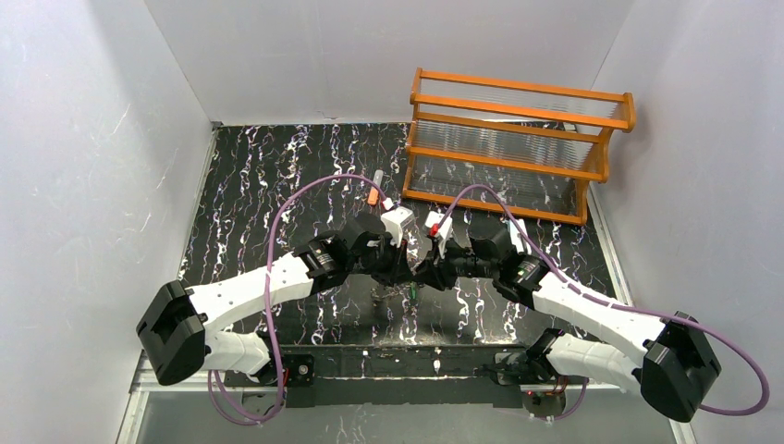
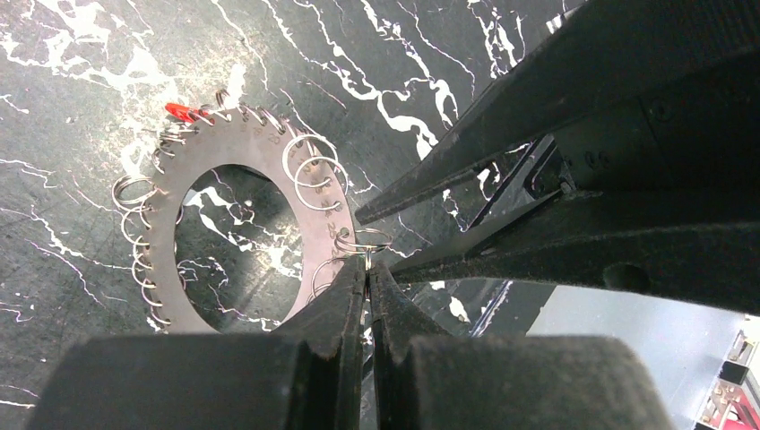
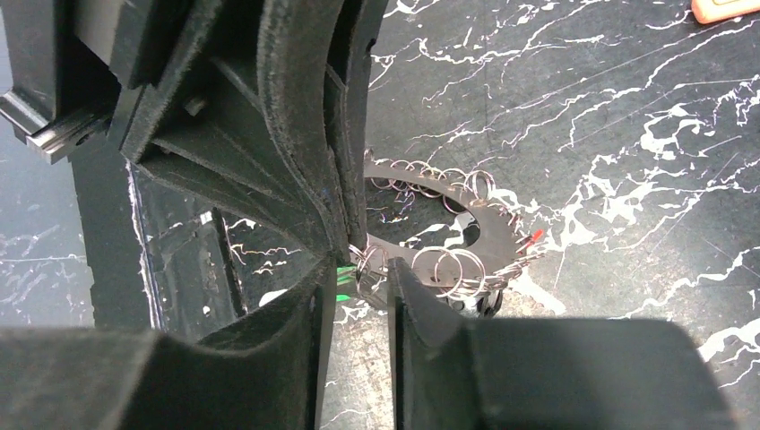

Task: Remove the keys from the keyring

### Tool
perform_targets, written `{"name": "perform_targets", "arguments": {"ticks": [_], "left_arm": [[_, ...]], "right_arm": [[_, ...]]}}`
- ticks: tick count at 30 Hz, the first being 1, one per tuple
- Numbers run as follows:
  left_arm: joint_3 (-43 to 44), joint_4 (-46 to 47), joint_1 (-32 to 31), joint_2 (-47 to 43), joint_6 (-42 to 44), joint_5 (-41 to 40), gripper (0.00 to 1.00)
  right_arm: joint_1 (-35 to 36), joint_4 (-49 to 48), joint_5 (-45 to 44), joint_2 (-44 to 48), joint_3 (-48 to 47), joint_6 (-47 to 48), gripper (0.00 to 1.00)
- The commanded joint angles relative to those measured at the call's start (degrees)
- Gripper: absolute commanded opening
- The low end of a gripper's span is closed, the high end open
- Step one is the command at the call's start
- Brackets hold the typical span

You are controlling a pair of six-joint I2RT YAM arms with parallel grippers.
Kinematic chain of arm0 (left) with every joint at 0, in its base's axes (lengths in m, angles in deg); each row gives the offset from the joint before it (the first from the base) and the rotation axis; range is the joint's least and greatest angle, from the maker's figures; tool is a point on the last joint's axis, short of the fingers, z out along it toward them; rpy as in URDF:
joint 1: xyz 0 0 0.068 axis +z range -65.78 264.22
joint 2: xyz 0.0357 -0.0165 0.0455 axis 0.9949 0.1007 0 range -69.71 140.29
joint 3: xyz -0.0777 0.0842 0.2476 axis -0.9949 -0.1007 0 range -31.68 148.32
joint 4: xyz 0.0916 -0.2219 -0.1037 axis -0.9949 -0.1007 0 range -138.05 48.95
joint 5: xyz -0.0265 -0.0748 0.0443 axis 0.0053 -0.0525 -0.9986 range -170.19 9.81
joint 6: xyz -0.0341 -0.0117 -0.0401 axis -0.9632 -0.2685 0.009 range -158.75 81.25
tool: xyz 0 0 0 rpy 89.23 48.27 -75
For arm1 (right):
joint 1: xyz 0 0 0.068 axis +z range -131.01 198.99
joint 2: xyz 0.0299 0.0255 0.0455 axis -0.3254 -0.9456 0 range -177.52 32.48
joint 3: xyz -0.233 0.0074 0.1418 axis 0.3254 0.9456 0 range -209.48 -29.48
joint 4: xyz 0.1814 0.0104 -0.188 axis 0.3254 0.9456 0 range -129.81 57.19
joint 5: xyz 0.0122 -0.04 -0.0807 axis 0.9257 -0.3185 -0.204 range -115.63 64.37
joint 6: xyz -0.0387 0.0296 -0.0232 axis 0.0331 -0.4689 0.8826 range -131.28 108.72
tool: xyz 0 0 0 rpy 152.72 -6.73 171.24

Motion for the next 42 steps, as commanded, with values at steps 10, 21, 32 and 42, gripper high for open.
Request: {"name": "perform_targets", "arguments": {"ticks": [10, 21, 32, 42], "left_arm": [[1.9, 0.8, -0.3, -0.8, 0.1, -0.6, 0.0], [2.2, 0.5, -0.3, -0.6, -0.8, -0.7, 0.0], [3.6, -4.9, 0.1, -0.8, 0.5, -5.3, 0.0], [3.3, -6.0, 2.2, 1.4, -3.9, -2.2, 0.0]], "right_arm": [[0.1, -1.6, 1.5, -0.3, 0.7, 2.3, 0.24], [0.1, 0.4, 2.9, -2.0, -0.1, 4.4, 0.25], [0.1, -3.1, 1.9, 1.2, 2.6, 6.1, 0.01], [0.1, -13.3, 2.6, 10.1, 8.3, 7.3, 0.01]]}}
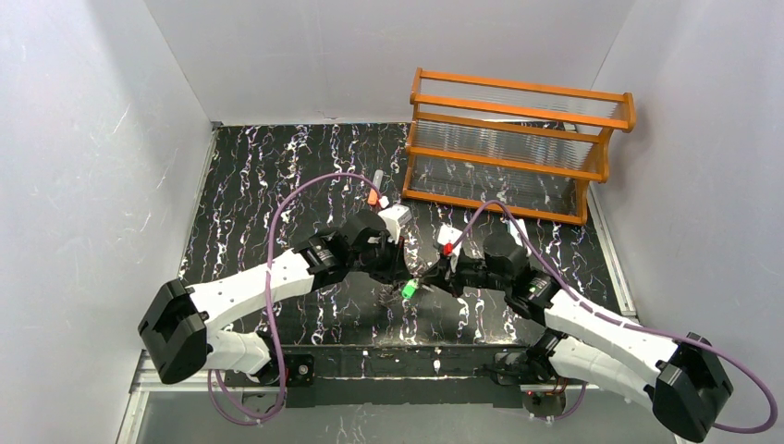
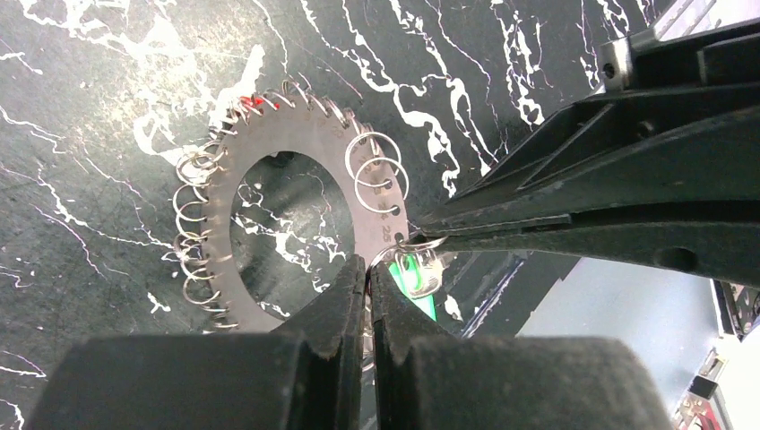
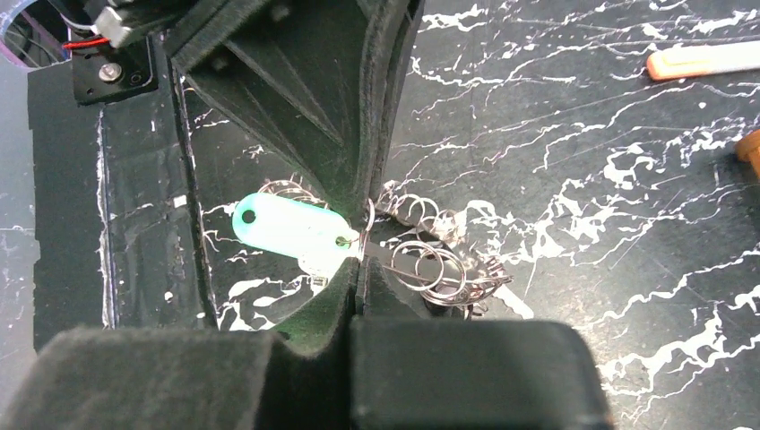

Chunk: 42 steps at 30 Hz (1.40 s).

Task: Remove the keys from the keyring

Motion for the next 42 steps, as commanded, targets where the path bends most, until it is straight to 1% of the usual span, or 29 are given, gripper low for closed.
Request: {"name": "perform_targets", "arguments": {"ticks": [1, 6, 10, 15, 18, 21, 22, 24, 26, 28, 30, 32, 34, 35, 38, 42], "left_arm": [[1.6, -2.1, 0.7, 1.1, -1.3, 0.3, 0.0], [1.7, -1.5, 0.7, 2.5, -1.9, 2.8, 0.0], [1.7, 0.1, 0.7, 4.3, -2.6, 7.4, 0.0], [0.6, 4.0, 0.7, 6.3, -5.1, 11.5, 0.0], [-0.8, 6.8, 0.7, 6.1, -7.0, 11.9, 0.0], [-1.3, 7.3, 0.8, 4.9, -6.5, 9.5, 0.0], [-1.4, 7.3, 1.0, 4.2, -5.6, 8.5, 0.0], [-1.5, 7.3, 1.1, 2.2, -3.0, 5.9, 0.0], [-1.4, 6.3, 1.1, 0.7, 0.8, 3.2, 0.0], [-0.7, 4.5, 1.1, -0.1, 4.8, 1.0, 0.0], [-0.1, 2.9, 1.1, -0.4, 8.8, 0.2, 0.0], [0.4, 1.6, 1.1, -0.5, 11.7, 0.1, 0.0], [0.6, 1.3, 1.1, -0.7, 13.7, 0.5, 0.0], [0.5, 1.3, 1.1, -0.7, 14.4, 0.8, 0.0], [0.7, 1.3, 1.1, -0.7, 15.3, 1.5, 0.0], [1.0, 1.4, 1.1, -0.6, 14.5, 1.9, 0.0]], "right_arm": [[0.1, -8.5, 1.8, 3.5, 1.1, 1.4, 0.01], [0.1, -17.6, 2.7, 4.1, 4.5, 0.3, 0.01], [0.1, -28.8, 2.7, 3.1, 7.7, -1.5, 0.01], [0.2, -43.4, 2.1, -0.9, 9.9, -4.0, 0.01], [0.2, -50.8, 1.4, -2.9, 11.0, -5.7, 0.01], [0.2, -53.9, 0.4, -4.2, 12.3, -6.2, 0.01], [0.2, -53.6, 0.3, -4.4, 12.7, -6.3, 0.01], [0.2, -50.4, 0.4, -3.9, 13.3, -5.9, 0.01], [0.2, -45.2, -0.1, -2.9, 13.7, -5.7, 0.01], [0.2, -38.0, -0.9, -1.0, 13.4, -5.3, 0.14], [0.2, -29.4, -1.9, 1.5, 11.8, -4.8, 0.29], [0.1, -18.6, -3.0, 3.7, 7.4, -4.0, 0.38], [0.2, -8.9, -4.3, 4.4, 2.8, -3.5, 0.43], [0.1, -4.0, -4.9, 4.0, 0.7, -4.0, 0.45], [0.2, 5.2, -6.9, 0.8, -5.8, -6.4, 0.5], [0.2, 12.9, -9.7, -4.8, -12.2, -15.8, 0.51]]}}
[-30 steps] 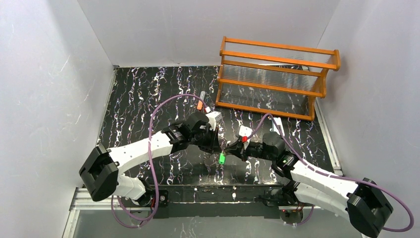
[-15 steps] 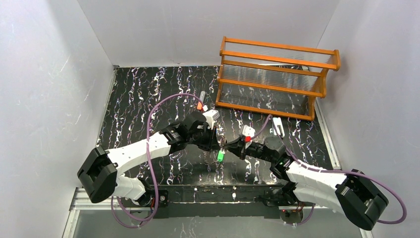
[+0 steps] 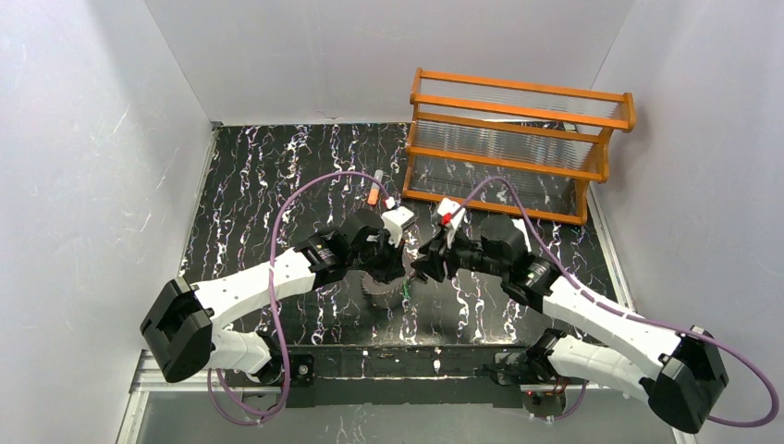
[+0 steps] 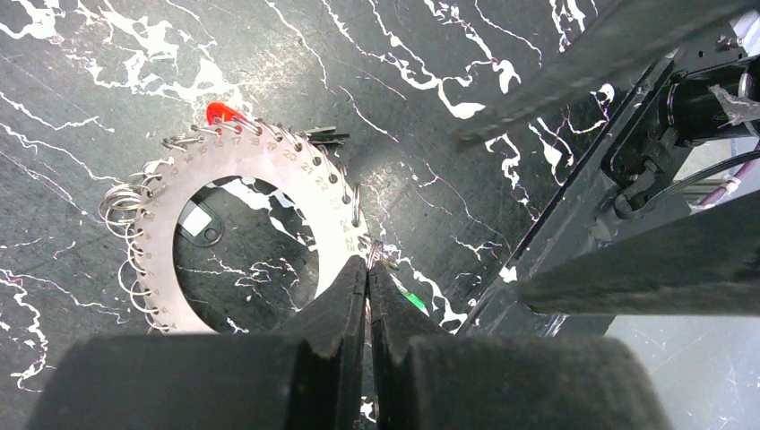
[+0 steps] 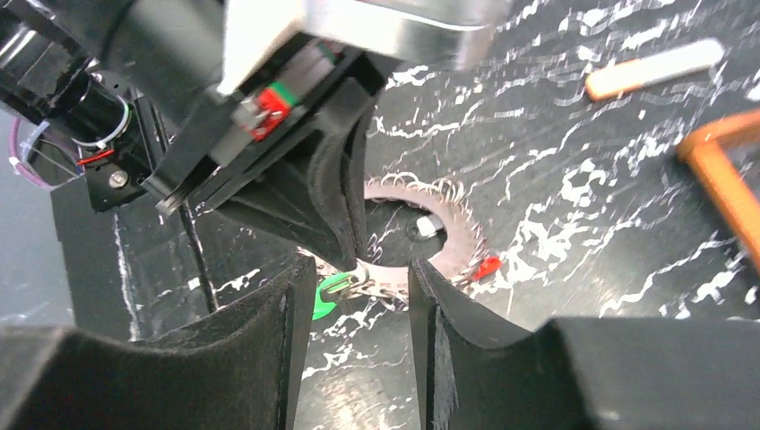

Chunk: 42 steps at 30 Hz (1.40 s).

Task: Remove the keys from the keyring

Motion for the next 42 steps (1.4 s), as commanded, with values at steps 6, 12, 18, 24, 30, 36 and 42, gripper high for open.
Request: {"name": "perform_targets", "arguments": {"ticks": [6, 12, 18, 24, 30, 36, 42], "left_arm": [[1.9, 0.9, -0.1, -1.2, -0.1, 2.2, 0.0], [2.0, 1.4, 0.0, -1.2, -1.1, 2.7, 0.0], [1.8, 1.9, -0.1, -0.8, -1.8, 2.8, 0.0], [1.7, 2.2, 0.0, -0.4, -2.3, 3.0, 0.0], [1.9, 2.4, -0.1, -0.1, -2.6, 3.5, 0.0], [1.8, 2.6, -0.1, 0.2, -3.2, 3.5, 0.0], [2.0, 2.9, -0.1, 0.7, -3.8, 3.9, 0.0]], "right_arm": [[0.1, 12.4, -4.5, -6.5, -4.9, -20.0, 0.51], [0.2, 7.6, -5.6, -7.4, -2.7, -26.6, 0.52], [0.2, 4.1, -4.1, -10.2, -1.2, -30.1, 0.51], [0.3, 2.0, -2.7, -11.4, 1.0, -31.2, 0.44], [0.3, -0.6, -2.7, -12.0, 2.3, -31.2, 0.36], [1.3, -2.8, -0.9, -12.0, 1.7, -30.5, 0.39], [1.7, -2.7, -3.9, -11.1, 2.1, -31.8, 0.42]]}}
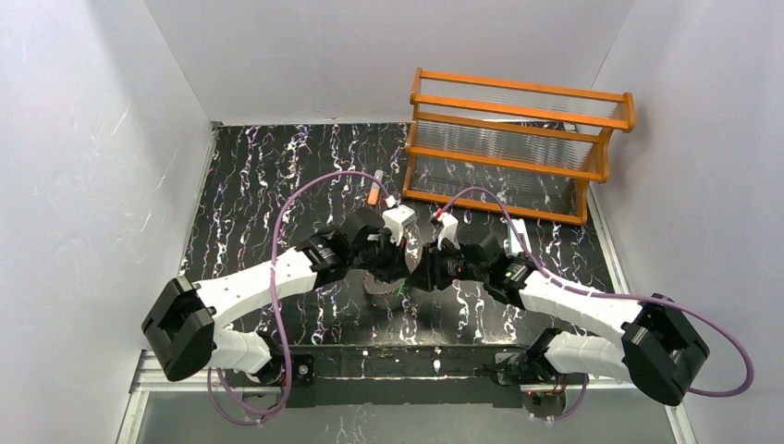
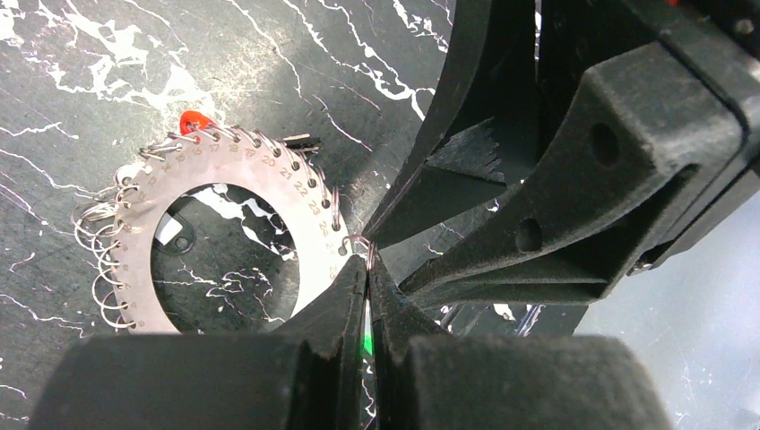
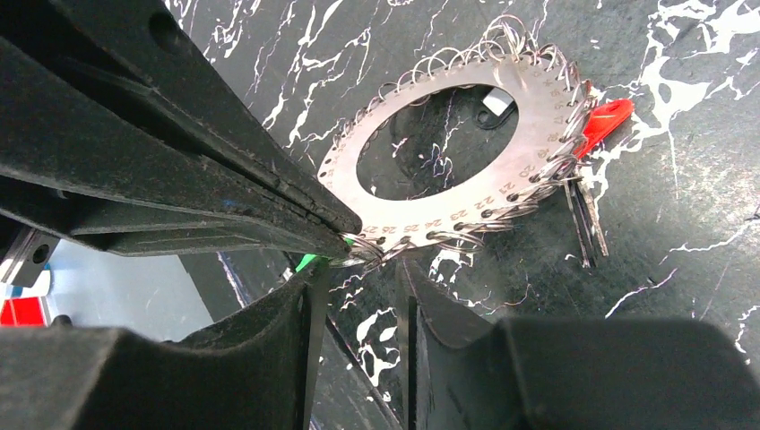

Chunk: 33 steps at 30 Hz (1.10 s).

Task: Remove the keys from the keyring

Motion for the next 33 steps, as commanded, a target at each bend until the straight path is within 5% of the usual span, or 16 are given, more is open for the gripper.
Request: {"name": "perform_targets", "arguments": {"ticks": [1, 16, 26, 33], "left_arm": [[2.0, 1.0, 0.0, 0.2, -0.7, 1.8, 0.0], [2.2, 1.2, -0.2, -0.3, -1.6, 3.0, 0.0], [2.0, 1.2, -0.2, -0.3, -2.1, 3.0, 0.0], [1.9, 1.1, -0.2, 0.3, -2.9, 1.2, 0.0]], "right_arm": [[0.5, -3.1, -2.7, 1.0, 0.3, -1.0, 0.41], [0.5, -6.4, -8.7, 1.3, 4.4, 0.4, 0.14], [1.5, -13.4, -6.2, 2.1, 5.2, 6.1, 0.31], [2.0, -4.9, -10.3, 7.2, 4.9, 4.3, 0.36]]}}
